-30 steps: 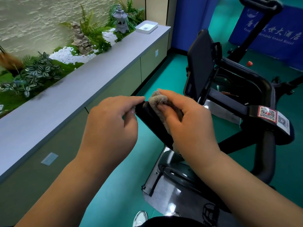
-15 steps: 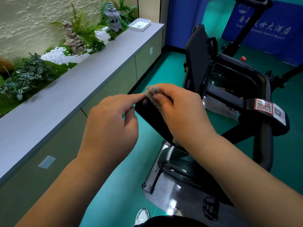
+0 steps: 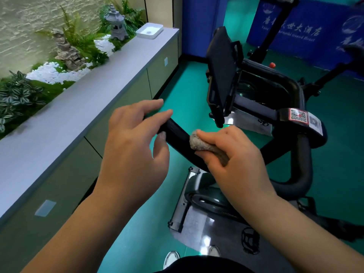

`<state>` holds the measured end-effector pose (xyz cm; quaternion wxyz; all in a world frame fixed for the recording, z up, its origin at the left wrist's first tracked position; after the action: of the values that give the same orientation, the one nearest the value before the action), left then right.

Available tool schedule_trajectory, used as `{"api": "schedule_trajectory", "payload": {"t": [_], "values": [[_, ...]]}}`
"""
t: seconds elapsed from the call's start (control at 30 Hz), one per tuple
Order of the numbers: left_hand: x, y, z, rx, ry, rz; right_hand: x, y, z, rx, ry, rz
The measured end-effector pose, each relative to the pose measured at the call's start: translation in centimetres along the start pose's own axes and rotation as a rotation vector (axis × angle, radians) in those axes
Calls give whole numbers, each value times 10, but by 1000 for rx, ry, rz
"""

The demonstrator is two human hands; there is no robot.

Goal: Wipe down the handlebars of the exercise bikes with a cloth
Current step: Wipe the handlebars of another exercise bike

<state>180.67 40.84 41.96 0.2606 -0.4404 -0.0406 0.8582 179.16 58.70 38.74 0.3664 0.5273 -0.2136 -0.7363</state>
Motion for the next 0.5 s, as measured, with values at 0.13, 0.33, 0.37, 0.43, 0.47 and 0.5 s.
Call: {"api": "schedule_trajectory", "payload": {"t": [0.13,0.33,0.37,0.43,0.47,0.5], "values": [[2,-6,4,166,42,56,-17,-15,-20,45,-58,-186],[11,-13,3,270,75,76,9,8,-20,80,-181,-150],[13,-13,3,276,73,75,13,11,-21,80,-193,-142],[15,-14,3,291,75,68,11,8,-26,86,-206,-160],[16,-14,4,299,79,62,6,4,-30,94,-207,-187],[17,-14,5,308,84,54,0,-1,-35,105,-213,-219]]}}
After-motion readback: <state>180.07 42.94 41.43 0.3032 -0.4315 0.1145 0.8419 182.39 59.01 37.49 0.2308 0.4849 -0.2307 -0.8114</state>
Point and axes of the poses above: each hand's wrist, its own z-axis towards the middle knuckle, its own x-axis out of the palm, y = z × x, the point moved 2 cm from there along z, towards the middle knuckle, and after that the axes turned 10 degrees about x, right-handed, at the moved point
